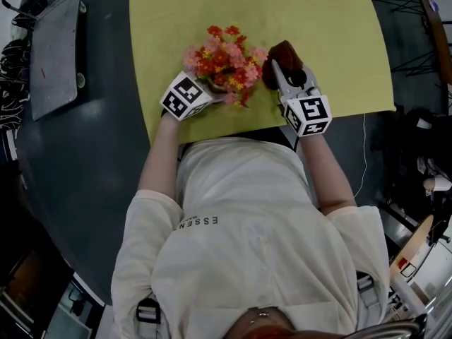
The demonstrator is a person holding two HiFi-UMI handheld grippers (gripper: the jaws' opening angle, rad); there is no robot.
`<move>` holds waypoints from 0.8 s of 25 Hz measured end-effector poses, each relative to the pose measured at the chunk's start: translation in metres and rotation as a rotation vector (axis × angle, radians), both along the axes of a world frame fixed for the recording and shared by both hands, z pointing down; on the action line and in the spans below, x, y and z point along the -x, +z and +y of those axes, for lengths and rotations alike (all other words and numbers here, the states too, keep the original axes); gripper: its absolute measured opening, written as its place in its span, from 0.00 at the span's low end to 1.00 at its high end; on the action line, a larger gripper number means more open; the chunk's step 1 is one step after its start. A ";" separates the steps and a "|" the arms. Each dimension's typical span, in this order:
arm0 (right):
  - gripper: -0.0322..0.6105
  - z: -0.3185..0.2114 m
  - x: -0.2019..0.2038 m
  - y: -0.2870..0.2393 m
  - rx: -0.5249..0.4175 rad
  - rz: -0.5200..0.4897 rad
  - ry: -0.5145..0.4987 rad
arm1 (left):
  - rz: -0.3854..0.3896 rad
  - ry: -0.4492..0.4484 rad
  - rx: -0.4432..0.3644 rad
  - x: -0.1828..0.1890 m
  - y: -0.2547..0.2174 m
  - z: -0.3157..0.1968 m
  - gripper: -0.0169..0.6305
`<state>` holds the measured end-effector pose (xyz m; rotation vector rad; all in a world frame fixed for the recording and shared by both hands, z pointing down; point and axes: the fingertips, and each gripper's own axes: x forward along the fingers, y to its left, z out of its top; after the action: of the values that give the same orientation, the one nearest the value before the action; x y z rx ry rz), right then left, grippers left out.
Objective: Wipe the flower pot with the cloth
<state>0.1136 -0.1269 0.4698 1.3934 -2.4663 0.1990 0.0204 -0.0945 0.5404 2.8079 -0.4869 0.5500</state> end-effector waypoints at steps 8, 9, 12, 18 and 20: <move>0.15 0.026 0.004 -0.010 0.046 -0.019 0.031 | 0.067 -0.163 0.001 0.034 -0.033 0.019 1.00; 0.15 0.032 0.005 -0.011 0.058 -0.019 0.033 | 0.084 -0.193 0.002 0.041 -0.041 0.021 0.99; 0.15 0.051 0.010 -0.018 0.091 -0.023 0.038 | 0.137 -0.320 -0.031 0.066 -0.073 0.026 0.87; 0.15 0.083 0.027 -0.018 0.105 -0.012 0.055 | 0.099 -0.479 -0.258 0.106 -0.122 0.031 0.47; 0.15 0.094 0.031 -0.014 0.106 0.008 0.071 | 0.107 -0.498 -0.297 0.113 -0.133 0.039 0.36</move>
<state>0.0821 -0.0328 0.4562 1.4344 -2.3651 0.3336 -0.0928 -0.0552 0.4070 2.7947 -1.2843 0.2333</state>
